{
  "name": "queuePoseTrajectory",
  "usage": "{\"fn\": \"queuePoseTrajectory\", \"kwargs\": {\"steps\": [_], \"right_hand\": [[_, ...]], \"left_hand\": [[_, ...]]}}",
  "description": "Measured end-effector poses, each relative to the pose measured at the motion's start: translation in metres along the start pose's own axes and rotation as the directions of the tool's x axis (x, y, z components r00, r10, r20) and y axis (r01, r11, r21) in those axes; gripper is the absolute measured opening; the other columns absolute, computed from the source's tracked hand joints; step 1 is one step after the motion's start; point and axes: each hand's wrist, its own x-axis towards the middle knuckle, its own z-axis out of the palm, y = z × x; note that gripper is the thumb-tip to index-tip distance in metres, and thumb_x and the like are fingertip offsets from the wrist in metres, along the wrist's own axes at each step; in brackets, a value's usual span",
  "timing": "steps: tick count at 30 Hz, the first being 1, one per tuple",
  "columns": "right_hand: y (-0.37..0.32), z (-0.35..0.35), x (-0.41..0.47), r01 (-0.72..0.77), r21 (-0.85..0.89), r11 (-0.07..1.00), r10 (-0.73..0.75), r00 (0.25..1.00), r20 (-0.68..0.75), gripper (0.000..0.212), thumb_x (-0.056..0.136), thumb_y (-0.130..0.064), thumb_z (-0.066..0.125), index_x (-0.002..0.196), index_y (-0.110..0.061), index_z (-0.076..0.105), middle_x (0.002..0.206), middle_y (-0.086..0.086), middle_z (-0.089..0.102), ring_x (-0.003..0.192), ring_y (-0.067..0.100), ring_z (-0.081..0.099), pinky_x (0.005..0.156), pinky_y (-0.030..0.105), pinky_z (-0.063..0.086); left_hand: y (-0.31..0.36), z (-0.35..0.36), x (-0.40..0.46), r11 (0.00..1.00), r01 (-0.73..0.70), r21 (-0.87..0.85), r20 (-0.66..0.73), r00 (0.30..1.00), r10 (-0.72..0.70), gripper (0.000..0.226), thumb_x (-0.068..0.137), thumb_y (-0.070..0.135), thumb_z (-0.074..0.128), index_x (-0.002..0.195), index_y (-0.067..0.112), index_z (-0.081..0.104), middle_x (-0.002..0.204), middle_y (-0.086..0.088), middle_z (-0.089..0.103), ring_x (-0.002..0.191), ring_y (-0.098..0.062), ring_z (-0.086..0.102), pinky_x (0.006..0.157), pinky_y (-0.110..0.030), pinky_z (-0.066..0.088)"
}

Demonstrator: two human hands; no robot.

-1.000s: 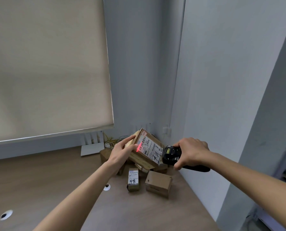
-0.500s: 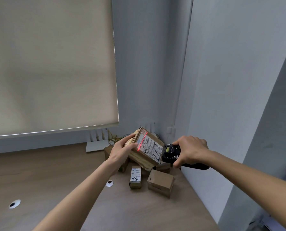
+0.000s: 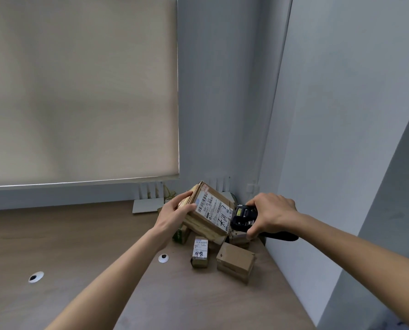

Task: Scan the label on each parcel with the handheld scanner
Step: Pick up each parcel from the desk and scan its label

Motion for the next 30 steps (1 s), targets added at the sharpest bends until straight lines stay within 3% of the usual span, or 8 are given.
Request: {"fn": "queuePoseTrajectory", "kwargs": {"steps": [4,7,9,12,17,21,25,30], "right_hand": [[-0.014,0.008,0.005,-0.020,0.288,0.958,-0.002,0.997,0.074,0.070,0.050,-0.061,0.090,0.112,-0.033,0.071,0.099,-0.009,0.074,0.093,0.016,0.069,0.079,0.034,0.058],[-0.041,0.016,0.012,0.000,0.588,0.809,-0.073,0.992,0.100,0.079,0.041,-0.061,0.094,0.110,-0.028,0.072,0.097,-0.003,0.077,0.086,0.017,0.075,0.081,0.039,0.064],[-0.075,0.019,0.012,0.017,0.709,0.705,-0.143,0.983,0.119,0.067,0.051,-0.048,0.100,0.108,-0.024,0.074,0.095,0.000,0.078,0.081,0.016,0.077,0.077,0.033,0.064],[-0.144,0.019,0.006,0.049,0.814,0.579,-0.257,0.958,0.126,0.046,0.069,-0.029,0.097,0.107,-0.018,0.075,0.096,0.007,0.079,0.076,0.014,0.077,0.071,0.025,0.062],[-0.286,0.027,-0.014,0.137,0.855,0.500,-0.415,0.904,0.098,0.045,0.072,-0.028,0.095,0.112,-0.022,0.076,0.098,0.000,0.079,0.081,0.011,0.076,0.062,0.013,0.055],[-0.415,0.049,-0.049,0.178,0.858,0.482,-0.538,0.833,0.130,0.055,0.069,-0.027,0.097,0.119,-0.021,0.075,0.098,-0.004,0.079,0.081,0.008,0.076,0.063,0.012,0.053],[-0.550,0.071,-0.107,0.202,0.885,0.418,-0.681,0.715,0.159,0.061,0.069,-0.026,0.097,0.124,-0.024,0.073,0.100,-0.006,0.079,0.074,0.004,0.076,0.057,0.009,0.051],[-0.704,0.102,-0.193,0.226,0.901,0.370,-0.830,0.516,0.211,0.061,0.070,-0.025,0.096,0.127,-0.024,0.072,0.093,-0.011,0.079,0.071,-0.002,0.074,0.056,0.006,0.049]], "left_hand": [[0.003,-0.019,-0.013,0.998,0.019,-0.055,-0.072,0.997,-0.023,0.046,0.091,0.028,0.068,0.132,0.045,0.057,0.116,-0.010,0.068,0.097,-0.022,0.070,0.080,-0.036,0.060],[0.003,-0.049,-0.028,0.977,0.052,-0.205,-0.128,0.989,-0.079,0.058,0.092,0.019,0.066,0.140,0.046,0.046,0.117,-0.006,0.062,0.099,-0.027,0.068,0.091,-0.049,0.059],[0.003,-0.080,-0.043,0.956,0.060,-0.286,-0.154,0.982,-0.108,0.069,0.091,0.016,0.067,0.146,0.047,0.039,0.125,-0.007,0.060,0.095,-0.028,0.067,0.088,-0.049,0.059],[0.001,-0.139,-0.077,0.939,0.078,-0.334,-0.174,0.974,-0.142,0.083,0.087,0.015,0.070,0.149,0.053,0.030,0.131,-0.012,0.058,0.099,-0.033,0.067,0.091,-0.054,0.057],[-0.009,-0.258,-0.166,0.949,0.072,-0.307,-0.259,0.953,-0.156,0.080,0.075,0.029,0.076,0.140,0.056,0.038,0.126,-0.012,0.065,0.111,-0.039,0.066,0.093,-0.053,0.055],[-0.026,-0.364,-0.258,0.977,0.047,-0.207,-0.517,0.843,-0.151,0.048,0.098,0.045,0.060,0.143,0.048,0.045,0.120,-0.004,0.070,0.106,-0.026,0.069,0.090,-0.045,0.056],[-0.041,-0.466,-0.378,0.983,0.040,-0.177,-0.672,0.725,-0.151,0.053,0.090,0.043,0.072,0.138,0.036,0.051,0.117,-0.010,0.072,0.095,-0.023,0.074,0.070,-0.038,0.061],[-0.062,-0.561,-0.527,0.969,0.053,-0.242,-0.817,0.527,-0.233,0.053,0.085,0.036,0.079,0.130,0.026,0.054,0.120,-0.007,0.065,0.090,-0.033,0.074,0.066,-0.046,0.062]]}}
